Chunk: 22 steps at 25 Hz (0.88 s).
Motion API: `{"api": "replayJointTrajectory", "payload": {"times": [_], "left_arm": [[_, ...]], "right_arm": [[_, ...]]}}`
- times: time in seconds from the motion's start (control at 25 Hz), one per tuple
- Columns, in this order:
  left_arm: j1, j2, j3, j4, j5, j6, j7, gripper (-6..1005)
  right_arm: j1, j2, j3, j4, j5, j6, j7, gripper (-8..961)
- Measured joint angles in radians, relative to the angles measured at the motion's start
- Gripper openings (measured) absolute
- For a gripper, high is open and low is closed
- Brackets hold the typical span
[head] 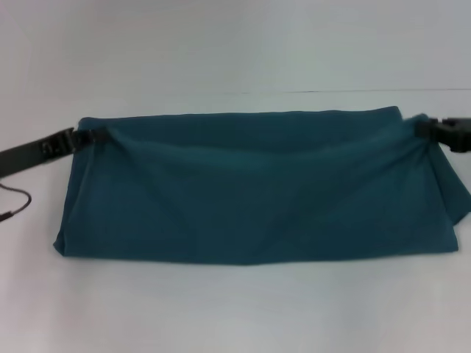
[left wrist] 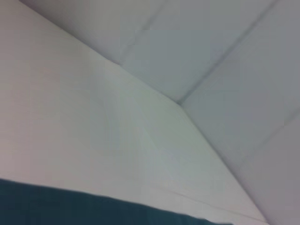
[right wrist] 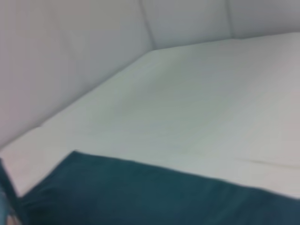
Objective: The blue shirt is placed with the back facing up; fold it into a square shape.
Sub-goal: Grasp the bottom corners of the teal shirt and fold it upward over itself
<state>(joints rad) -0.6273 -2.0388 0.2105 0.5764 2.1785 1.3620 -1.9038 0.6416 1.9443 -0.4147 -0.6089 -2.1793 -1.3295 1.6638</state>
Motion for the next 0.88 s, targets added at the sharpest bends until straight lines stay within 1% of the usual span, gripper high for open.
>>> {"api": "replayJointTrajectory", "payload": {"times": [0.24,0.44,0.68,0.88], "left_arm": [[-0.040,-0.020,0.001,-0.015,-0.011,-0.154,0.007,16],[-0.066,-0.039,0.001,-0.035,-0.053,-0.290,0.052,16],[-0.089,-0.047,0.001,-0.084,-0.122,-0.421,0.145,17],[-0.098,-0.049,0.001,-0.109,-0.144,-0.464,0.184,17]], "right_arm": [[0.069,0.003,-0.034,0.060,0.002,0.223,0.000,137],[0.113,0.019,-0.037,0.099,0.007,0.389,-0.015,140],[0.157,0.037,-0.041,0.143,0.008,0.523,-0.063,144],[0.181,0.050,-0.041,0.160,0.009,0.592,-0.100,148]]}}
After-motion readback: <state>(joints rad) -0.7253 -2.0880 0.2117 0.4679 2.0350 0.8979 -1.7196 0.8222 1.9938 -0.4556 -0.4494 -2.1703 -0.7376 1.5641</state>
